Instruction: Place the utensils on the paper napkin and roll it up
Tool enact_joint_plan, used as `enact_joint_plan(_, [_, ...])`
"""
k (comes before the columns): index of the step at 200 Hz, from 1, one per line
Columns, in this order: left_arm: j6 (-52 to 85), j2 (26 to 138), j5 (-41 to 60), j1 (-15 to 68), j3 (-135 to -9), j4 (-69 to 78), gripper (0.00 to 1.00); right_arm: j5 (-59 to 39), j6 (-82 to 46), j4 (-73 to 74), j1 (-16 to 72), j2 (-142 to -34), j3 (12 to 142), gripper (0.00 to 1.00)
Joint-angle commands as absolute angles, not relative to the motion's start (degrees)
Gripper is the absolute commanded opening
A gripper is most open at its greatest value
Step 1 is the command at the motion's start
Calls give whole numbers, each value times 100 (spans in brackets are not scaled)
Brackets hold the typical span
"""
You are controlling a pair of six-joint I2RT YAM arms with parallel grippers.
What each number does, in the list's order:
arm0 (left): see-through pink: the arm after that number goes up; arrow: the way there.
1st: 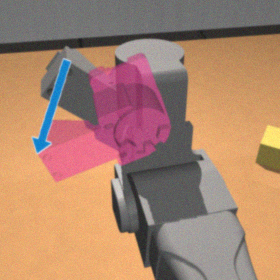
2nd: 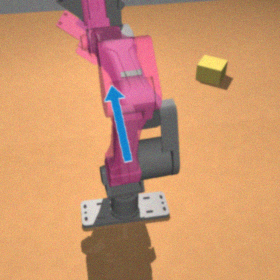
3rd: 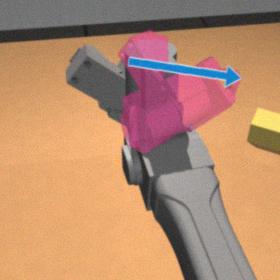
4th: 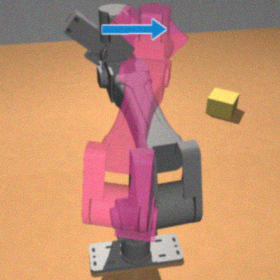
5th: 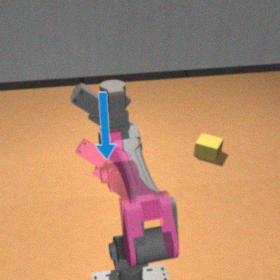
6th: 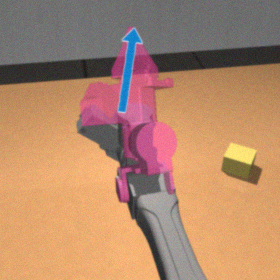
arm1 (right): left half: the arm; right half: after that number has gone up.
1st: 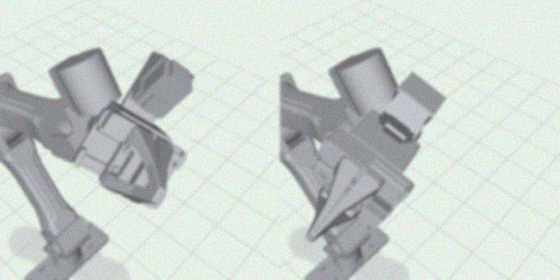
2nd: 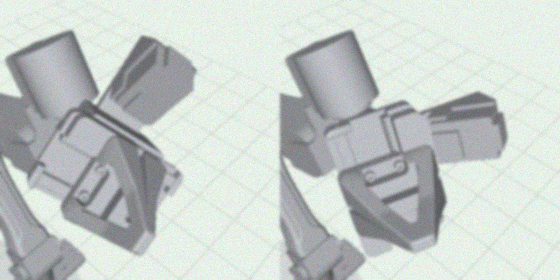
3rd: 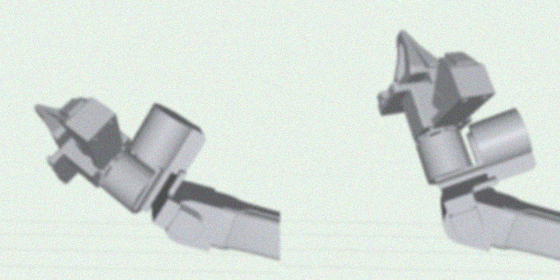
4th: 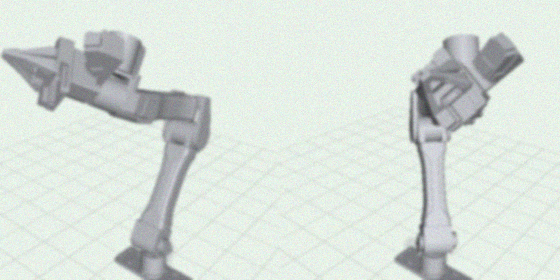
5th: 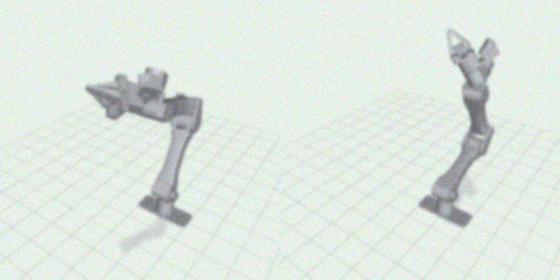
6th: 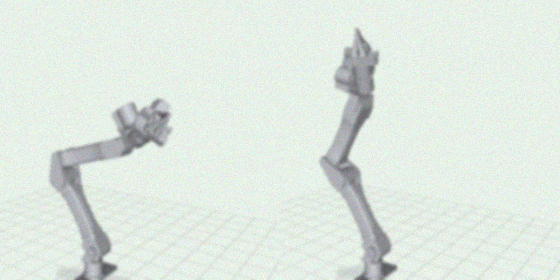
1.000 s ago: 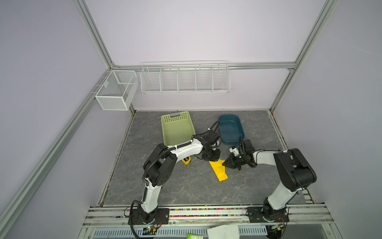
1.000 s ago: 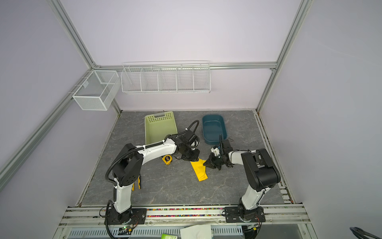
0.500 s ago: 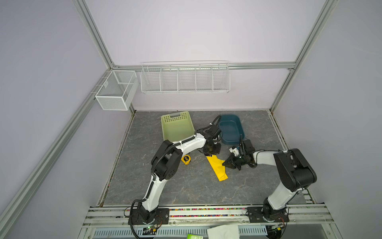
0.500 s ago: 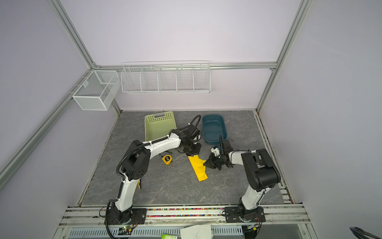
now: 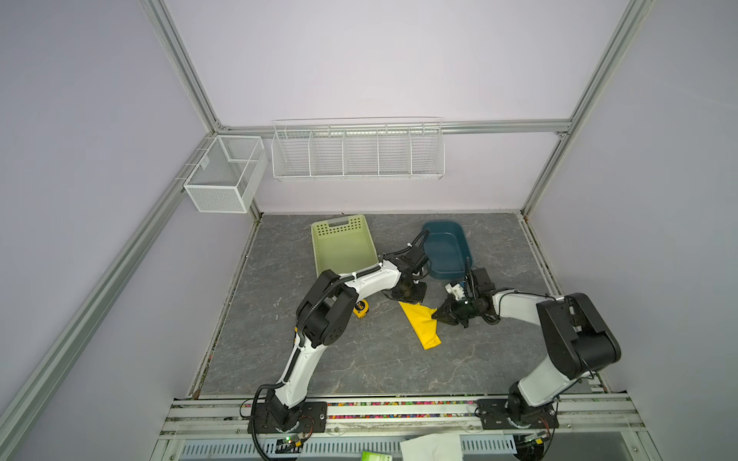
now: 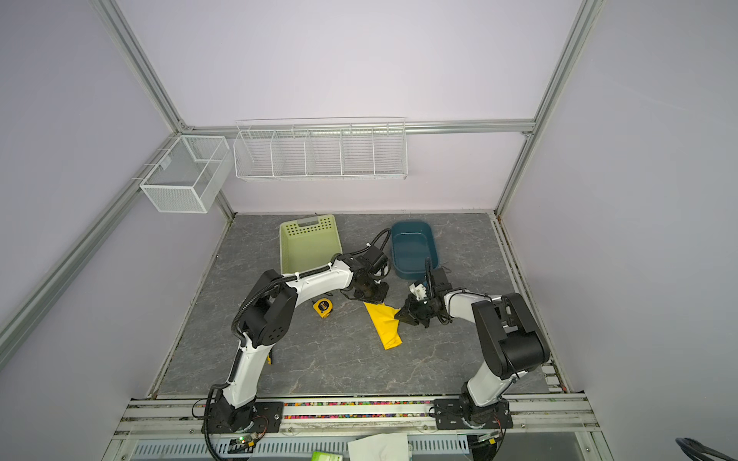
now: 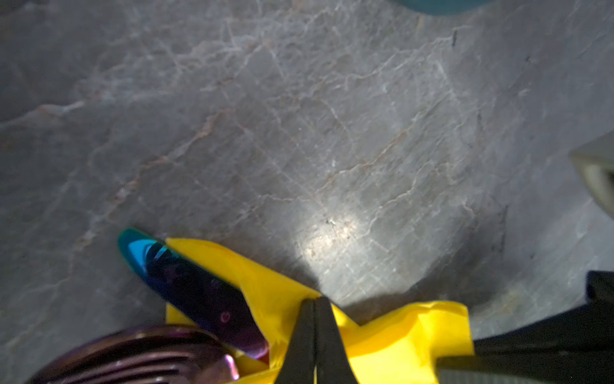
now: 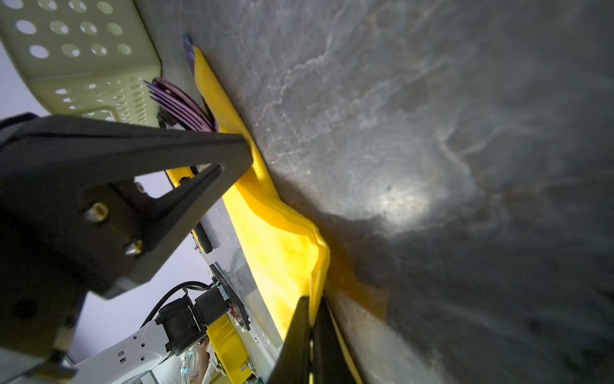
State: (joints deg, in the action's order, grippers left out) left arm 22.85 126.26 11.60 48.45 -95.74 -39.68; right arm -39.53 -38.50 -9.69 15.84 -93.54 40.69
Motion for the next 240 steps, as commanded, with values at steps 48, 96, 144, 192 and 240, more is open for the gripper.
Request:
enact_joint_plan(48, [2001, 12787, 826, 4937, -9322, -4280, 0, -3548, -3372, -1821, 1554, -9122, 4506, 7])
enact_joint_plan(96, [1969, 12848, 787, 4960, -9412, -4348, 0, -3306, -3121, -1942, 1554, -9493, 4717, 7])
enact_joint_plan(144, [1892, 12843, 735, 4973, -9386, -4411, 0, -3091, -2917, -1887, 1536, -9871, 4707, 7])
enact_joint_plan(192, [1785, 12644, 590, 4966, -9672, -4676, 0, -3111, -2891, -1730, 1536, -10025, 4564, 7])
enact_joint_plan(240, [1775, 12123, 621, 4974, -10360, -5221, 0, -3137, -2882, -1723, 1540, -10033, 4535, 7])
